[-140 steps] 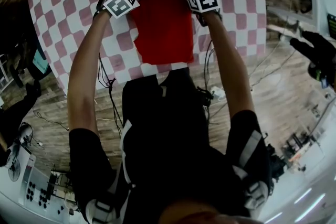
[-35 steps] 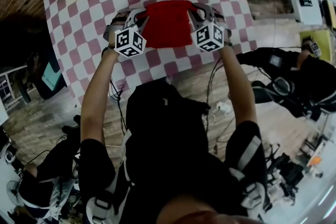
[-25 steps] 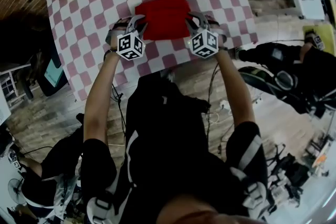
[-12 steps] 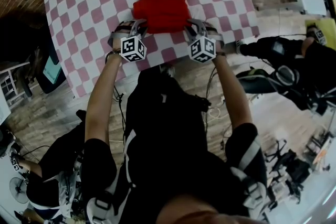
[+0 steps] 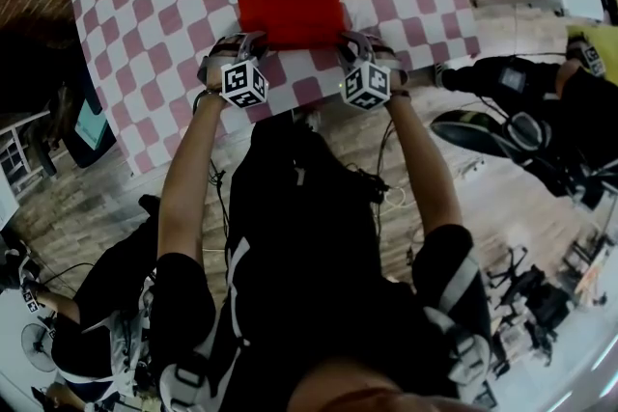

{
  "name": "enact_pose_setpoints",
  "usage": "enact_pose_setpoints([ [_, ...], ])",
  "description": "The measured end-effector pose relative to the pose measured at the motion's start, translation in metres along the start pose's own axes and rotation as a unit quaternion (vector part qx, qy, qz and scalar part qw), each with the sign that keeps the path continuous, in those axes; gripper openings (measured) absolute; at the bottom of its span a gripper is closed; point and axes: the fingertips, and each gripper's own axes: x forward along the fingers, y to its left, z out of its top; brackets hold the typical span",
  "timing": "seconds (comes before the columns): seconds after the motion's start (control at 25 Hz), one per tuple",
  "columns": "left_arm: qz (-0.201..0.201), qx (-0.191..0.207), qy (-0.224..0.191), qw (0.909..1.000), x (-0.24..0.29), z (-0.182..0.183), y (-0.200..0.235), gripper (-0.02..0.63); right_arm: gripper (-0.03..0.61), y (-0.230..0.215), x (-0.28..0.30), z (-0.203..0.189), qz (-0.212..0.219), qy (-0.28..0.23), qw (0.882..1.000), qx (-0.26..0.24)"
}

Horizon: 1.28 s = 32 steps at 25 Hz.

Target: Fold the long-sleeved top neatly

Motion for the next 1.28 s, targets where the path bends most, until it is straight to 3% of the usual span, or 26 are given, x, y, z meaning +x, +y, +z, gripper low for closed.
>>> enact_pose_setpoints([
  [0.2, -0.022, -0.048, -0.002, 0.9986, 0.001, -0.002, -0.005, 0.068, 0.061, 0.004, 0.004, -0.003, 0.005, 0.004, 1.000, 0.018],
  [0.44, -0.055, -0.112, -0.010, 0.9922, -0.015, 0.004, -0.014, 0.155, 0.111, 0.009, -0.007, 0.002, 0.027, -0.011, 0.998, 0.058],
  [0.72, -0.038, -0.146, -0.056, 0.9870, -0.064, 0.028, -0.002, 0.184, 0.135, -0.011, -0.046, 0.021, 0.026, -0.070, 0.993, 0.086],
  [0.88, -0.030, -0.134, -0.090, 0.9865, -0.078, 0.060, 0.019, 0.184, 0.135, -0.043, -0.061, 0.030, 0.001, -0.096, 0.990, 0.100],
  [1.0, -0.030, -0.114, -0.102, 0.9878, -0.065, 0.086, 0.031, 0.184, 0.135, -0.069, -0.056, 0.027, -0.017, -0.099, 0.985, 0.138],
  [1.16, -0.043, -0.100, -0.097, 0.9893, -0.025, 0.107, 0.046, 0.184, 0.135, -0.090, -0.033, 0.013, -0.019, -0.087, 0.979, 0.185],
  [1.28, -0.083, -0.107, -0.078, 0.9877, 0.005, 0.109, 0.043, 0.184, 0.135, -0.100, -0.009, 0.005, -0.007, -0.079, 0.974, 0.211],
])
